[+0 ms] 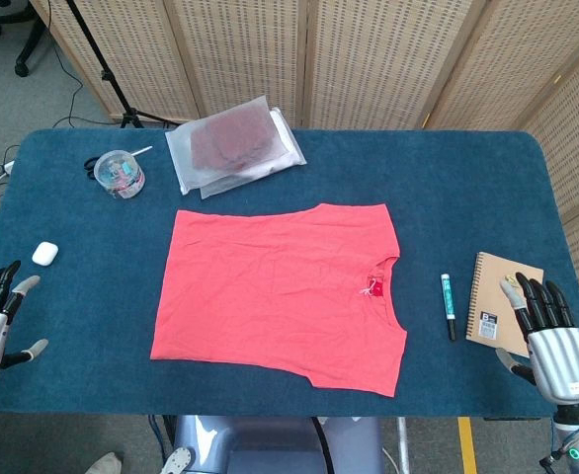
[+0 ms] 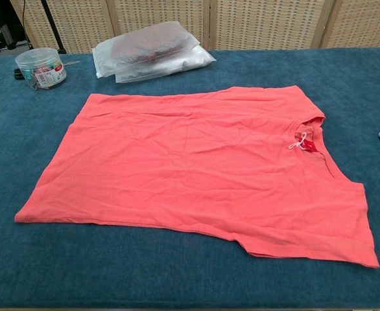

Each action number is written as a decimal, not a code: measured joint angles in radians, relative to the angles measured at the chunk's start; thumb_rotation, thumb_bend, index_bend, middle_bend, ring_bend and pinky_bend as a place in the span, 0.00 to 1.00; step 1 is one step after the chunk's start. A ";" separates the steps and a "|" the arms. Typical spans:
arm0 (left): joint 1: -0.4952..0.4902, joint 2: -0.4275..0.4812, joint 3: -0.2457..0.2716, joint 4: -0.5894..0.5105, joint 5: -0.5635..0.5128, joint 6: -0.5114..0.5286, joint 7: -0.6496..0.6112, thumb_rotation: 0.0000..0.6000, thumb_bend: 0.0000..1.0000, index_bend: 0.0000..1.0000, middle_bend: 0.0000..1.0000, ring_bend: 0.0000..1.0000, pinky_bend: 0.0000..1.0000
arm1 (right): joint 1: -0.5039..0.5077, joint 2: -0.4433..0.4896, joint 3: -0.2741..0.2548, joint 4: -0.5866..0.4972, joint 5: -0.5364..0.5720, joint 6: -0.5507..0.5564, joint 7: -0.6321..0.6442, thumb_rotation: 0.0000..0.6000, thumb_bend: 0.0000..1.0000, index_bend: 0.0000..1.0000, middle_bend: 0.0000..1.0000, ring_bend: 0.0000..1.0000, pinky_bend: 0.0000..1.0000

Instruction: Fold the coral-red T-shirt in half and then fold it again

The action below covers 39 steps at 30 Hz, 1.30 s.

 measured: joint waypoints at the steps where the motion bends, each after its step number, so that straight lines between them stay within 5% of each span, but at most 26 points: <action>1: 0.000 0.000 0.000 0.000 -0.002 -0.001 0.001 1.00 0.00 0.00 0.00 0.00 0.00 | 0.000 0.001 -0.002 -0.003 0.001 -0.003 -0.003 1.00 0.00 0.00 0.00 0.00 0.00; 9: 0.003 0.002 0.000 -0.006 -0.003 0.003 0.003 1.00 0.00 0.00 0.00 0.00 0.00 | 0.005 0.009 -0.035 -0.033 -0.025 -0.043 -0.009 1.00 0.00 0.05 0.00 0.00 0.00; 16: 0.001 0.004 -0.007 -0.009 -0.016 -0.001 -0.001 1.00 0.00 0.00 0.00 0.00 0.00 | 0.067 0.009 -0.112 -0.017 -0.174 -0.126 0.108 1.00 0.00 0.17 0.00 0.00 0.00; 29: -0.006 -0.007 -0.018 -0.003 -0.053 -0.029 0.017 1.00 0.00 0.00 0.00 0.00 0.00 | 0.159 -0.197 -0.151 0.126 -0.286 -0.254 -0.044 1.00 0.00 0.28 0.00 0.00 0.00; 39: -0.010 -0.017 -0.018 0.002 -0.064 -0.041 0.035 1.00 0.00 0.00 0.00 0.00 0.00 | 0.197 -0.256 -0.173 0.165 -0.300 -0.288 -0.066 1.00 0.00 0.30 0.01 0.00 0.00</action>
